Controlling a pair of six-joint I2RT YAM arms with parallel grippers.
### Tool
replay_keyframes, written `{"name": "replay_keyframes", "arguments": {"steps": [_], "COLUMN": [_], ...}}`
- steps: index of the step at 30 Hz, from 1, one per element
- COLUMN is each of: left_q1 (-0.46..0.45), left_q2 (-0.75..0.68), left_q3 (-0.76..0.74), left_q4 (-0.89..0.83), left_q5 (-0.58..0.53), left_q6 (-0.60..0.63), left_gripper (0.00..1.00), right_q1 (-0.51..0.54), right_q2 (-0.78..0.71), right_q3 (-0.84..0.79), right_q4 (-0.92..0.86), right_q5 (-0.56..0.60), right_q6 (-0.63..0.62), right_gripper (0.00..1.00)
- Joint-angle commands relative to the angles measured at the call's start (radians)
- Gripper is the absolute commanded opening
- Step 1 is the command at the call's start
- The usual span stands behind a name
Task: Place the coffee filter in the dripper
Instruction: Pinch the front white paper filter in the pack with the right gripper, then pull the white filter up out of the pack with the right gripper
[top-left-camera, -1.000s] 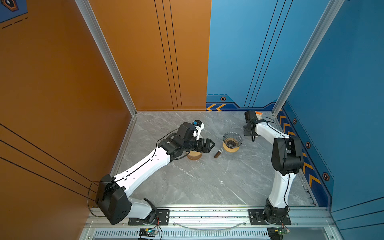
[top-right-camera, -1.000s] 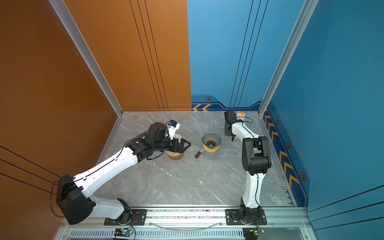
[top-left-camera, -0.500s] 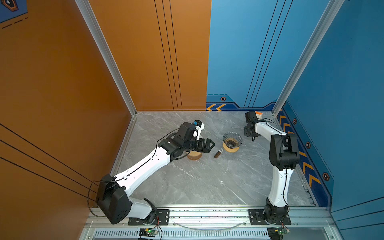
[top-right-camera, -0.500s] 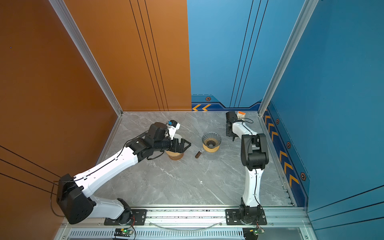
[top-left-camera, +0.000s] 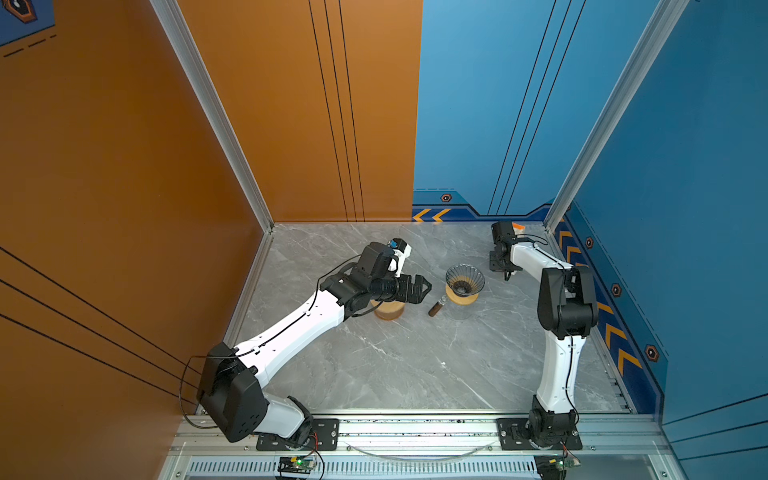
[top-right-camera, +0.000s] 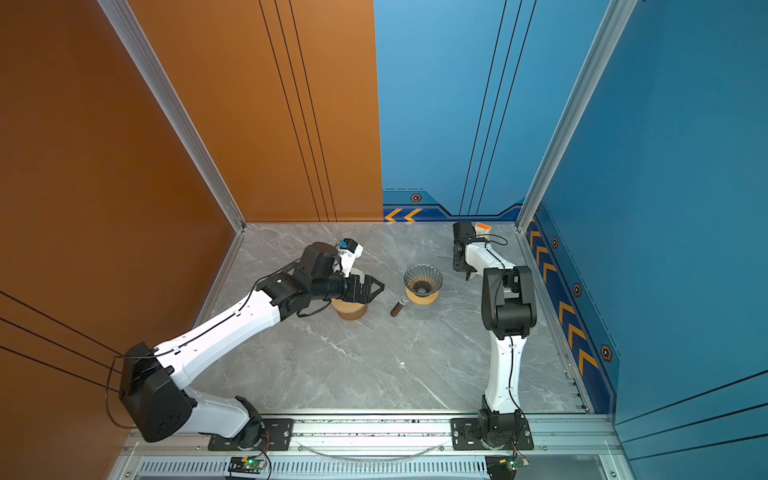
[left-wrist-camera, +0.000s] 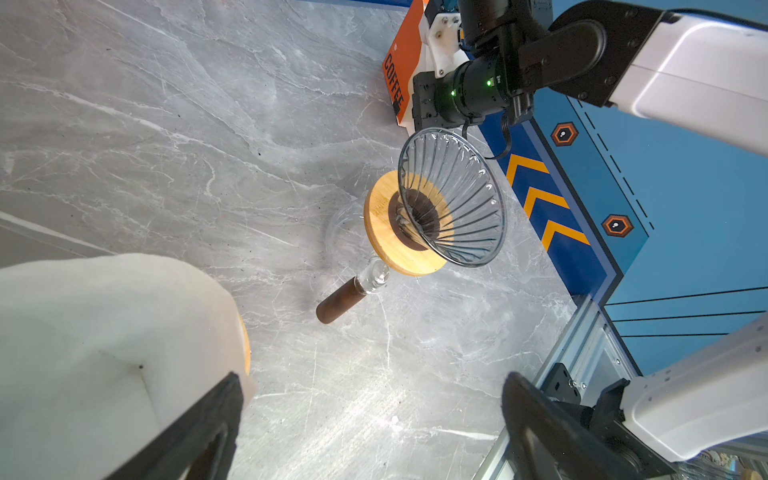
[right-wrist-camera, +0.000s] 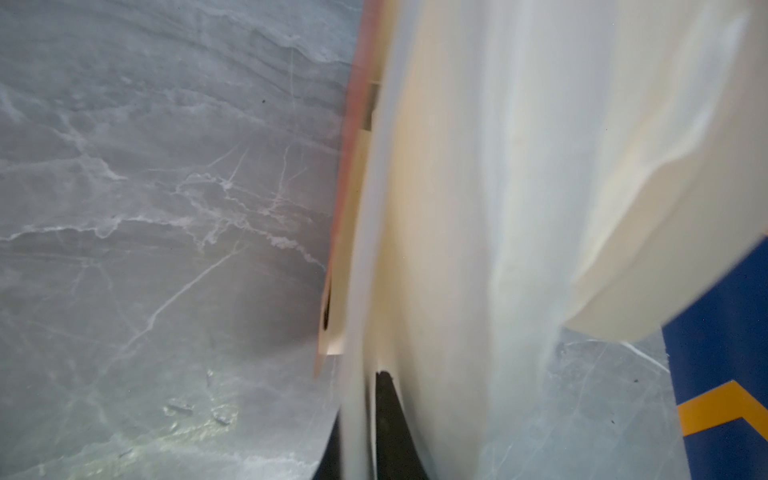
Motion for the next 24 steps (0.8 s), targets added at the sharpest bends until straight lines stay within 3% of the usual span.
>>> {"name": "replay_keyframes", "arguments": {"steps": [1,24], "left_q1": [0.006,0.009], "left_q2": [0.009,0.012], "left_q3": [0.035,0.027], "left_q4": [0.0,0.001], "left_q5": [0.028,0.036], "left_q6": [0.002,0.002], "left_gripper": [0.98,0.98], "right_q1": [-0.006,0.005], "right_q2": [0.006,-0.209], "right_q3": [0.013,-0.065], "right_q4": [-0.011,-0.06], "right_q5": [0.003,-0.073], "right_q6": [-0.009,0.013], "right_gripper": [0.02,0.0]}}
